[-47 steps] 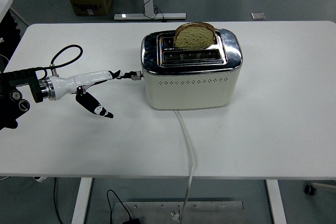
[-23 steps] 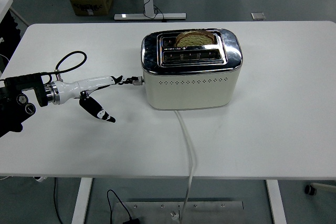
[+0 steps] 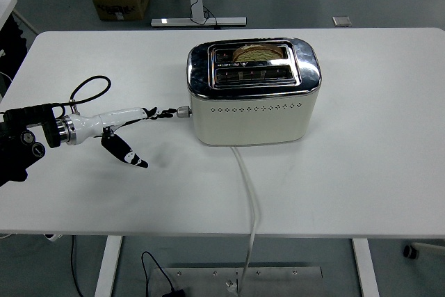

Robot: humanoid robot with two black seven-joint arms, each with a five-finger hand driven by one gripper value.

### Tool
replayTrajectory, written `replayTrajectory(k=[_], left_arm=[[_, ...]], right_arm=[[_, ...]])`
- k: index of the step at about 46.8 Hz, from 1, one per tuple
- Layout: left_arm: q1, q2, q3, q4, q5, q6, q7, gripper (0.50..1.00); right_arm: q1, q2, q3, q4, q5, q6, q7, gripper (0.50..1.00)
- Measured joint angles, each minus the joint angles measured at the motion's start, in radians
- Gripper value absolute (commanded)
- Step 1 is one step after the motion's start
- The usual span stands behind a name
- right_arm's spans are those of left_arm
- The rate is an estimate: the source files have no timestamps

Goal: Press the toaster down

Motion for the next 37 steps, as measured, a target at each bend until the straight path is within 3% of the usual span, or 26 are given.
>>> replayTrajectory(k=[23,37], left_arm=[[0.003,0.012,-0.009,-0.001,-0.078,0.0,-0.005,1.0],[-0.002,0.048,-0.012,0.027,-0.311,0.0,-0.005,1.0]], right_arm=[[0.0,0.0,0.0,0.0,0.0,0.0,0.0,0.998],[0.0,0.0,0.0,0.0,0.0,0.0,0.0,0.998]])
